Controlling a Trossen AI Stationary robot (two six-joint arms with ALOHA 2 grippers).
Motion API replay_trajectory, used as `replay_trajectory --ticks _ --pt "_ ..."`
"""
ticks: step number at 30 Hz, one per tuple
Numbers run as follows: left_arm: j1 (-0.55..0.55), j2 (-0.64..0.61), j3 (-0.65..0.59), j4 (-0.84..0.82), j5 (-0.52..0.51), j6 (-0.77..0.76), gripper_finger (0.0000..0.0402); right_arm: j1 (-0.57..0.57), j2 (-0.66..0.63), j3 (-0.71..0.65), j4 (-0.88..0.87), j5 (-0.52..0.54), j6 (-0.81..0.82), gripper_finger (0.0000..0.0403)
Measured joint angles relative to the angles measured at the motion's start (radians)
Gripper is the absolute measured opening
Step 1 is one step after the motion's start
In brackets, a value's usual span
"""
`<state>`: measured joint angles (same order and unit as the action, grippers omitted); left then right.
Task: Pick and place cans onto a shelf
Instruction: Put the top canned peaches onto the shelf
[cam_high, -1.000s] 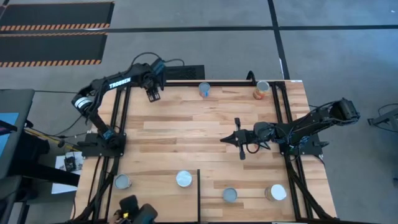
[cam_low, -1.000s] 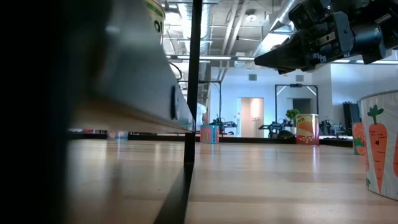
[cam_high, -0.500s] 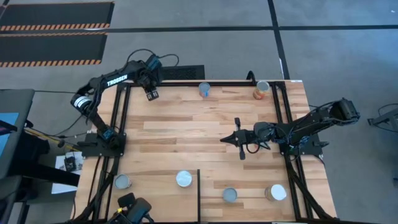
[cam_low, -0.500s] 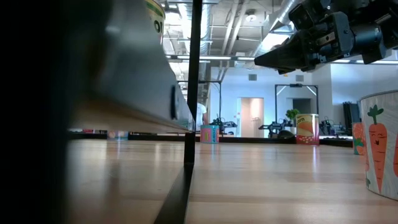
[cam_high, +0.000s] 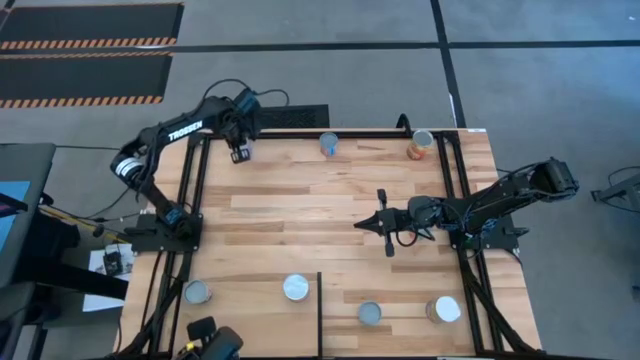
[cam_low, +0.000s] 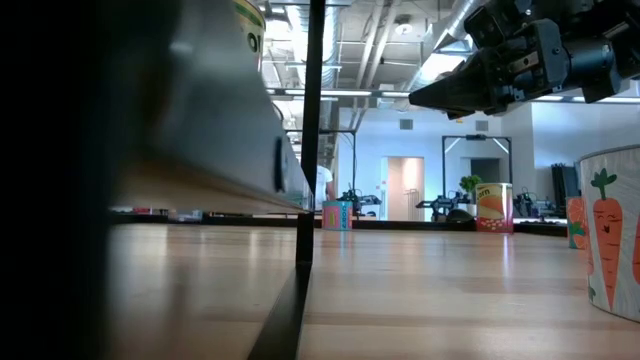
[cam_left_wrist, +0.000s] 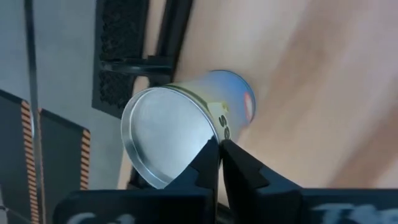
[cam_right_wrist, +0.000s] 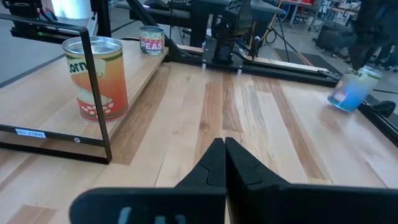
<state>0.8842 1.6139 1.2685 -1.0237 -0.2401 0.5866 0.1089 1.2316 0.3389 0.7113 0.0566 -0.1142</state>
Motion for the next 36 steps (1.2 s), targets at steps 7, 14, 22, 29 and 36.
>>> replay_trajectory --ticks 7,14,22,29,36 --pt "-0.140 -0.117 0.032 -0.199 0.021 -0.102 0.0000 0.000 0.000 0.000 0.000 0.000 0.000 0.0008" --pt "-0.440 -0.290 0.023 -0.348 0.045 -0.408 0.0000 0.000 0.000 0.000 0.002 0.000 -0.001 0.0008" --pt "-0.939 -0.353 0.016 -0.458 0.052 -0.945 0.0000 0.000 0.000 0.000 0.007 0.000 -0.002 0.0008" --pt "-1.312 -0.280 0.015 -0.368 0.045 -1.217 0.0000 0.000 0.000 0.000 0.017 0.000 -0.001 0.0008" --pt "-1.494 -0.109 0.063 -0.245 0.053 -1.287 0.0000 0.000 0.000 0.000 0.019 0.000 -0.001 0.0008"
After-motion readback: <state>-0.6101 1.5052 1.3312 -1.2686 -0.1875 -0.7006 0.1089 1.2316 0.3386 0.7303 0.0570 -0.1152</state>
